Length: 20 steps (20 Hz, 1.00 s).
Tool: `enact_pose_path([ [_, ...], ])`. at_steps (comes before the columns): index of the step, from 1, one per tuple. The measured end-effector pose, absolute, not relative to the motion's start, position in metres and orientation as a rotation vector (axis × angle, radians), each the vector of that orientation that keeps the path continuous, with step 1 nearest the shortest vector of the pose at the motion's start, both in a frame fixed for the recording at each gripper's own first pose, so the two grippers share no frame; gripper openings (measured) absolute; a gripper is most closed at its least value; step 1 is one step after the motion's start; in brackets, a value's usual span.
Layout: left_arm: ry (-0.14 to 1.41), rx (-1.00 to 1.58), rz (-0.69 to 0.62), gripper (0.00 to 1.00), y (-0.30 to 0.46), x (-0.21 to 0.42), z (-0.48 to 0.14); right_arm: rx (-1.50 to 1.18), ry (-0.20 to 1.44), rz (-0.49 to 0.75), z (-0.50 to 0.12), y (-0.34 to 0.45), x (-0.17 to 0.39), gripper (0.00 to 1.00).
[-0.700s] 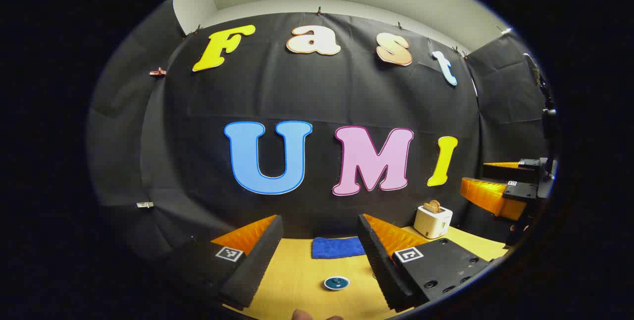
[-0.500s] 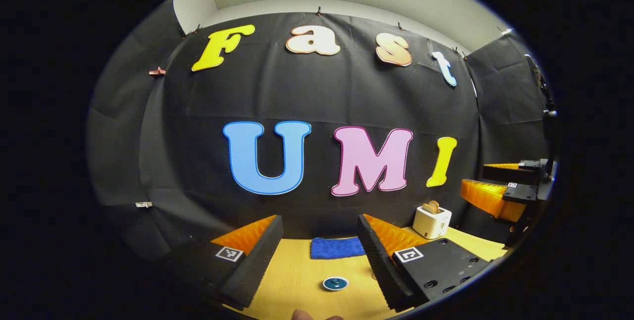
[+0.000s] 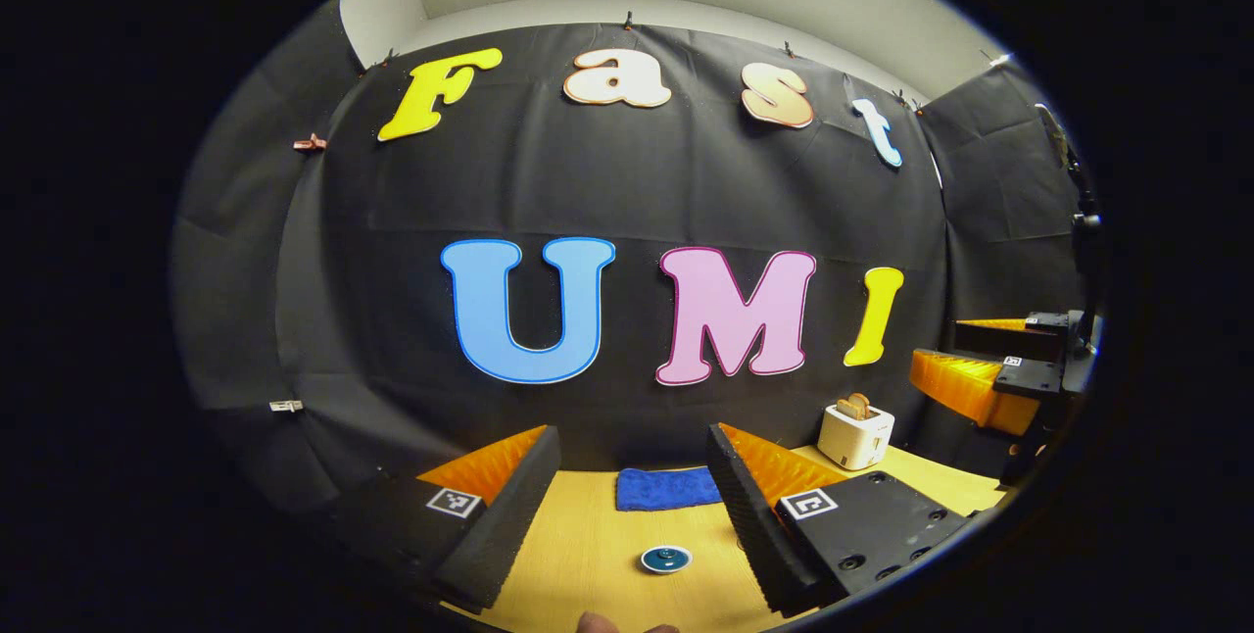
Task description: Open the teacup lid with one hand, grasp the water bottle and pour water into the teacup with the other hand; after pouring, place the water bottle on the coaster and then close the teacup lid.
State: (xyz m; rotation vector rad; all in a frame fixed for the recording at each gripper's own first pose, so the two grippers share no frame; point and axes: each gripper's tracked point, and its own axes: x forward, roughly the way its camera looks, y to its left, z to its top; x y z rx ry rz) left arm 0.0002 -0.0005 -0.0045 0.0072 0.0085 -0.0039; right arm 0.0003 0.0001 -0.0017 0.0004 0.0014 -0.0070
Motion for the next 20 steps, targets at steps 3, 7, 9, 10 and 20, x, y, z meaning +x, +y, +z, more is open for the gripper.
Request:
enact_pose_path([
  [3, 0.012, 0.011, -0.003, 0.95, 0.000, 0.000, -0.005, -0.003, 0.004, -0.006, -0.002, 0.001, 0.001, 0.96],
  [7, 0.016, 0.009, -0.002, 0.95, 0.000, 0.000, -0.006, -0.004, 0.003, -0.005, -0.002, 0.002, 0.001, 0.96],
  [9, 0.016, 0.011, -0.001, 0.95, 0.000, 0.002, -0.007, -0.003, 0.004, -0.001, -0.005, 0.003, 0.003, 0.96],
  [10, 0.018, 0.011, -0.001, 0.95, 0.000, 0.003, -0.011, -0.003, 0.007, 0.002, -0.007, 0.005, 0.004, 0.96],
  [20, 0.112, 0.060, -0.066, 0.95, -0.026, 0.070, -0.139, -0.019, 0.096, 0.024, -0.110, 0.009, 0.050, 0.96],
])
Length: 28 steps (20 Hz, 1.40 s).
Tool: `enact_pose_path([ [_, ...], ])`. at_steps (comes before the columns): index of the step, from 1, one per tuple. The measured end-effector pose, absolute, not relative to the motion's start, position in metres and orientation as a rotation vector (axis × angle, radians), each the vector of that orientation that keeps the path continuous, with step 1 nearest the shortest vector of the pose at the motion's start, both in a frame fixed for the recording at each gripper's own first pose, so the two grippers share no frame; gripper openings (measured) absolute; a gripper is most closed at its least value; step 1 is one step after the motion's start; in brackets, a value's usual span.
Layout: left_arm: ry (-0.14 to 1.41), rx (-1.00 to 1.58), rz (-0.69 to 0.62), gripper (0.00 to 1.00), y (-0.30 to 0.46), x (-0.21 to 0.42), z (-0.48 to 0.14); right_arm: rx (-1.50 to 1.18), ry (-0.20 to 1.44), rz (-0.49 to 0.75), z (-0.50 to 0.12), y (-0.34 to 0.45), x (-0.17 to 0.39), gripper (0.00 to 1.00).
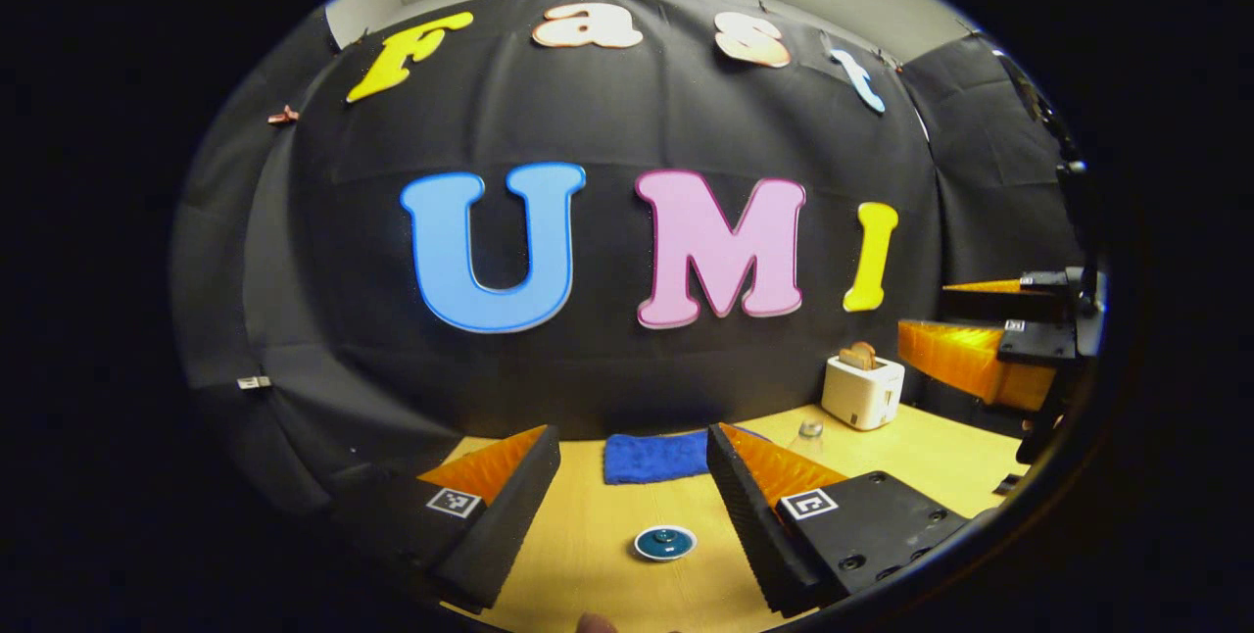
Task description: Open the teacup lid with one hand, grasp the water bottle and pour water into the teacup with the other hand; after pouring, place the water bottle on the coaster and then close the teacup lid.
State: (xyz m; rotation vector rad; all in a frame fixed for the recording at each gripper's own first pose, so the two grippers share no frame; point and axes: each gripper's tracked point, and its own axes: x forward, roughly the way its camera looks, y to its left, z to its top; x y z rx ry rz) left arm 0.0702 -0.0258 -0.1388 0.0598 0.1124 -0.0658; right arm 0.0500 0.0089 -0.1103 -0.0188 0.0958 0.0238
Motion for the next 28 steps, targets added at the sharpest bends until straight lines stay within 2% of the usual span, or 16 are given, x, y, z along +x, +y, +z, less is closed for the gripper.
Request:
enact_pose_path([
  [6, 0.163, 0.062, -0.081, 0.95, -0.042, 0.122, -0.255, -0.019, 0.089, 0.006, -0.183, -0.002, 0.087, 0.98],
  [11, 0.167, 0.064, -0.069, 0.93, -0.048, 0.150, -0.310, -0.039, 0.090, -0.030, -0.230, -0.013, 0.098, 0.97],
  [16, 0.234, 0.068, -0.071, 0.84, -0.049, 0.166, -0.351, -0.030, 0.109, -0.042, -0.253, -0.013, 0.100, 0.96],
  [21, 0.305, 0.065, -0.068, 0.61, -0.053, 0.169, -0.376, -0.037, 0.116, -0.041, -0.257, -0.015, 0.098, 0.98],
  [22, 0.316, 0.063, -0.071, 0.64, -0.054, 0.169, -0.380, -0.034, 0.121, -0.040, -0.258, -0.015, 0.098, 0.98],
  [23, 0.326, 0.059, -0.068, 0.54, -0.054, 0.168, -0.383, -0.035, 0.124, -0.040, -0.258, -0.015, 0.097, 0.98],
  [24, 0.334, 0.057, -0.066, 0.52, -0.054, 0.168, -0.386, -0.038, 0.125, -0.041, -0.258, -0.016, 0.096, 0.98],
  [25, 0.329, 0.060, -0.062, 0.45, -0.054, 0.168, -0.384, -0.041, 0.125, -0.042, -0.259, -0.017, 0.095, 0.98],
  [26, 0.323, 0.062, -0.064, 0.52, -0.053, 0.170, -0.383, -0.044, 0.125, -0.041, -0.259, -0.017, 0.095, 0.98],
  [27, 0.324, 0.064, -0.067, 0.41, -0.054, 0.170, -0.383, -0.043, 0.128, -0.040, -0.261, -0.017, 0.093, 0.98],
  [28, 0.319, 0.071, -0.064, 0.37, -0.054, 0.170, -0.384, -0.041, 0.131, -0.038, -0.263, -0.016, 0.093, 0.98],
])
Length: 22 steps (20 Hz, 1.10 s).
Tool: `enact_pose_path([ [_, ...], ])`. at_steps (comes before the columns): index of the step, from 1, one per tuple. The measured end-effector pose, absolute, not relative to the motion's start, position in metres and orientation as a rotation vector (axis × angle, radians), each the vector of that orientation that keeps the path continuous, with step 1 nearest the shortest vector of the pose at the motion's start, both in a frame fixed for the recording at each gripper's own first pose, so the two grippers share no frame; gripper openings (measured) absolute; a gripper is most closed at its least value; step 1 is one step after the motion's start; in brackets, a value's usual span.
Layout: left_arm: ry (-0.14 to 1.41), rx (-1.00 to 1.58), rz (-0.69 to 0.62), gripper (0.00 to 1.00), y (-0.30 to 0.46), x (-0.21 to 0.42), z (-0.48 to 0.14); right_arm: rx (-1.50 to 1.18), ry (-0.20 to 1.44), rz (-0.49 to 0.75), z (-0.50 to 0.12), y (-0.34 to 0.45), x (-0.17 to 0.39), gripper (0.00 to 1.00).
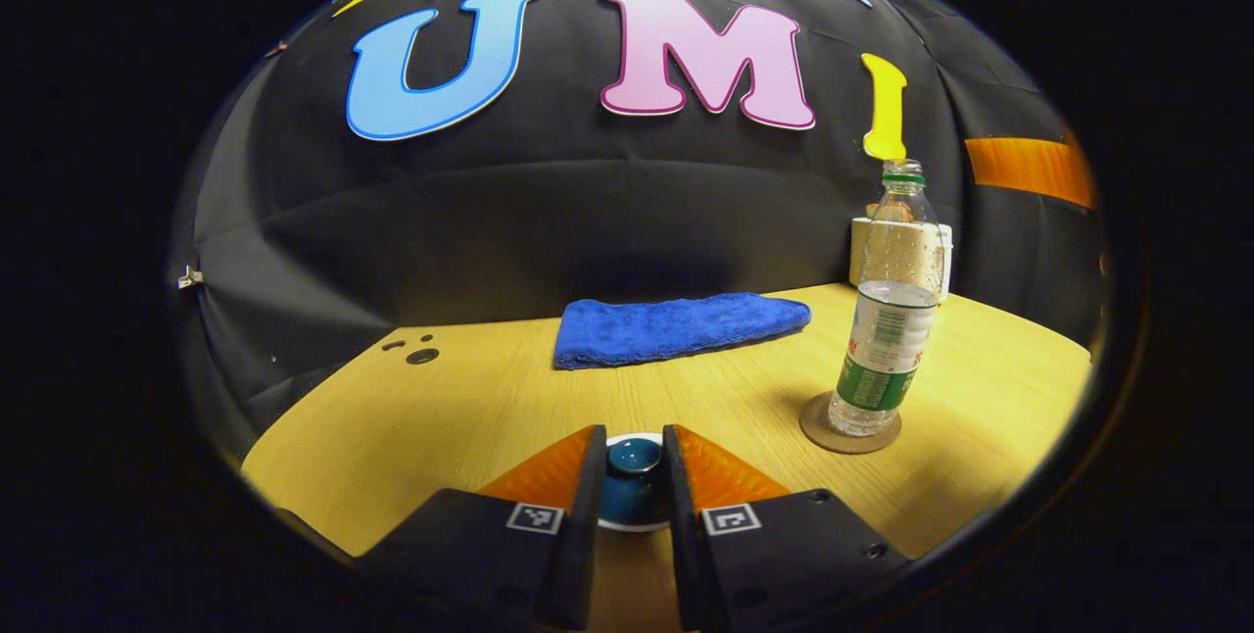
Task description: Open the teacup lid with one hand, grasp the water bottle and pour water into the teacup with the other hand; after pouring, place the water bottle on the coaster and then close the teacup lid.
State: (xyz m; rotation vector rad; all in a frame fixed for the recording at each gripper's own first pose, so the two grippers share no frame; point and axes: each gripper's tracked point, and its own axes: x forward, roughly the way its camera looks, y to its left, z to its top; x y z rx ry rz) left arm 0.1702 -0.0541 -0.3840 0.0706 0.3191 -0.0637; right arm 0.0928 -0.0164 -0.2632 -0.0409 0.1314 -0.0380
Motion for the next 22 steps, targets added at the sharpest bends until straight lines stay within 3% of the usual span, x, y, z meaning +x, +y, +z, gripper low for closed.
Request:
enact_pose_path([
  [10, 0.203, 0.050, -0.066, 0.26, -0.048, 0.168, -0.324, 0.015, 0.192, 0.009, -0.301, -0.004, 0.098, 0.98],
  [11, 0.195, 0.032, -0.060, 0.30, -0.043, 0.164, -0.315, 0.024, 0.203, 0.017, -0.309, -0.001, 0.101, 0.96],
  [18, 0.221, 0.002, 0.020, 0.30, 0.005, 0.135, -0.295, 0.058, 0.256, 0.056, -0.365, 0.018, 0.126, 0.98],
  [19, 0.223, 0.005, 0.037, 0.26, 0.011, 0.131, -0.293, 0.053, 0.262, 0.052, -0.372, 0.018, 0.129, 0.98],
  [22, 0.232, 0.016, 0.075, 0.30, 0.026, 0.123, -0.293, 0.032, 0.266, 0.036, -0.385, 0.015, 0.140, 0.98],
])
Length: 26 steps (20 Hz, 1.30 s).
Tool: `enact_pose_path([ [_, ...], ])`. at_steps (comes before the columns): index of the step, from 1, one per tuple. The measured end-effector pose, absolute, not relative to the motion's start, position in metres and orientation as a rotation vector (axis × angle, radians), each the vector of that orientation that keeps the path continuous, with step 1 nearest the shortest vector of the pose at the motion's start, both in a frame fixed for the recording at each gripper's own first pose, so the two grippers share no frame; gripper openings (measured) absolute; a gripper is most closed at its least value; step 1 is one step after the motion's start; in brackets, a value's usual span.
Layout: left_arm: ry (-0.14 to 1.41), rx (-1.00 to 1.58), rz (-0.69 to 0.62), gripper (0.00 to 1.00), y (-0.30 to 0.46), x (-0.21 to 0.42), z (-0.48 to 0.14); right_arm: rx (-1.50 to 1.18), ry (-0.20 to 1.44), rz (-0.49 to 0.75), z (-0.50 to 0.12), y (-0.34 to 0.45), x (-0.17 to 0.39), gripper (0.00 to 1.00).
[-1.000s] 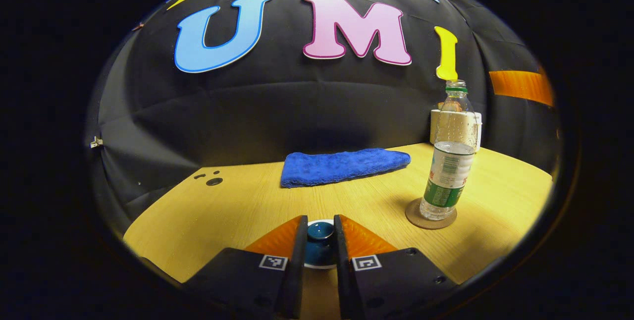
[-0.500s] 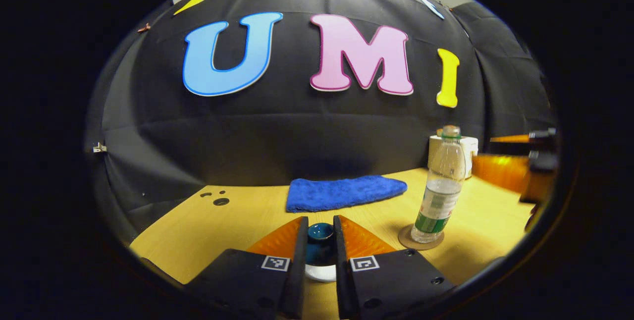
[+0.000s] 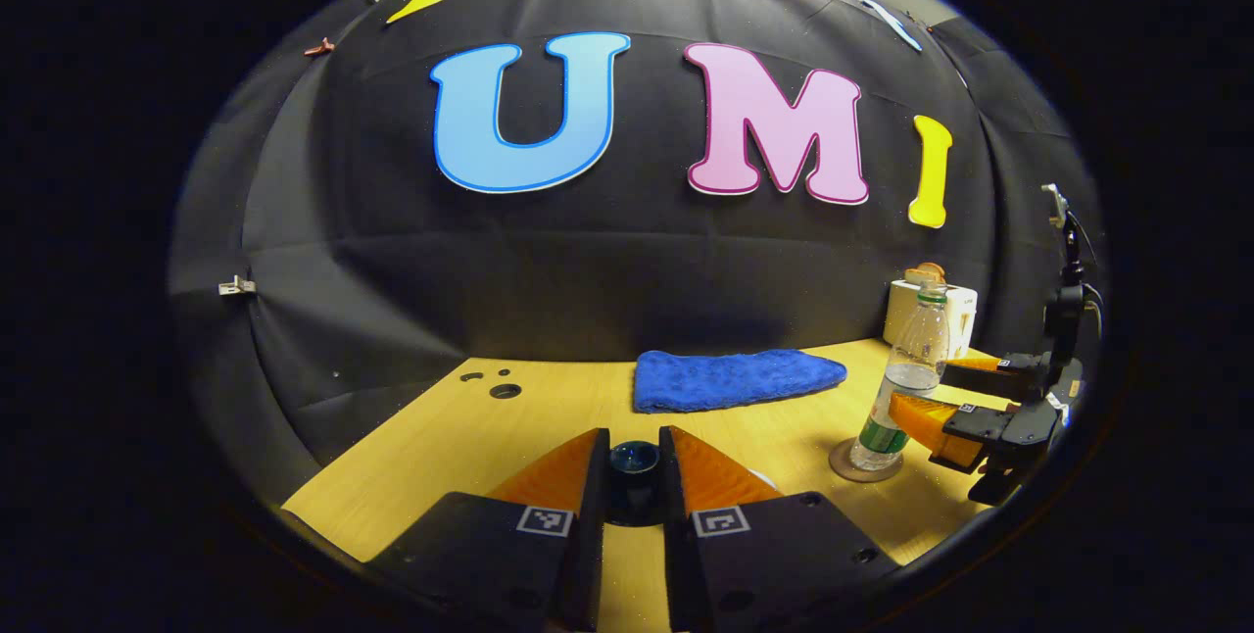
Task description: Open the teacup lid with one hand, grasp the water bottle and pour water into the teacup with the other hand; after pouring, place the water bottle on the coaster and then close the teacup lid.
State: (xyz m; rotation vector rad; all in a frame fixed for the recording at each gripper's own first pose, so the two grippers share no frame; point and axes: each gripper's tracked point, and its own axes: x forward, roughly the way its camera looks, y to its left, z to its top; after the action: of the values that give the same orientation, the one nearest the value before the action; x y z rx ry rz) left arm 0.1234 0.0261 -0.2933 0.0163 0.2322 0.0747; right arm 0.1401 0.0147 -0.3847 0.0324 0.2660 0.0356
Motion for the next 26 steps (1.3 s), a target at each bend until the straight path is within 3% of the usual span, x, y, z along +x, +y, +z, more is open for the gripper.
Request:
enact_pose_path([
  [3, 0.242, 0.015, 0.091, 0.26, 0.033, 0.122, -0.298, 0.069, 0.261, 0.033, -0.387, 0.016, 0.148, 0.97],
  [4, 0.245, 0.016, 0.095, 0.26, 0.036, 0.122, -0.299, 0.085, 0.264, 0.039, -0.388, 0.017, 0.150, 0.94],
  [6, 0.245, 0.018, 0.100, 0.26, 0.040, 0.122, -0.300, 0.097, 0.274, 0.040, -0.386, 0.018, 0.150, 0.80],
  [10, 0.246, 0.012, 0.107, 0.26, 0.039, 0.119, -0.299, -0.009, 0.234, 0.042, -0.359, 0.014, 0.152, 0.76],
  [12, 0.248, 0.008, 0.108, 0.34, 0.038, 0.118, -0.299, -0.121, 0.214, 0.030, -0.346, 0.008, 0.155, 0.71],
  [13, 0.247, 0.011, 0.110, 0.26, 0.040, 0.117, -0.298, -0.190, 0.206, 0.030, -0.341, 0.005, 0.157, 0.75],
  [16, 0.237, 0.022, 0.120, 0.30, 0.045, 0.112, -0.292, -0.411, 0.185, 0.055, -0.332, 0.006, 0.160, 0.74],
  [19, 0.234, 0.027, 0.140, 0.26, 0.056, 0.105, -0.291, -0.581, 0.187, 0.089, -0.337, 0.013, 0.163, 0.74],
  [20, 0.233, 0.024, 0.148, 0.34, 0.060, 0.102, -0.290, -0.630, 0.189, 0.103, -0.339, 0.018, 0.163, 0.74],
  [22, 0.235, 0.021, 0.167, 0.26, 0.068, 0.098, -0.291, -0.740, 0.180, 0.117, -0.346, 0.026, 0.158, 0.74],
  [26, 0.241, 0.014, 0.206, 0.30, 0.083, 0.089, -0.293, -0.945, 0.156, 0.143, -0.350, 0.044, 0.165, 0.73],
])
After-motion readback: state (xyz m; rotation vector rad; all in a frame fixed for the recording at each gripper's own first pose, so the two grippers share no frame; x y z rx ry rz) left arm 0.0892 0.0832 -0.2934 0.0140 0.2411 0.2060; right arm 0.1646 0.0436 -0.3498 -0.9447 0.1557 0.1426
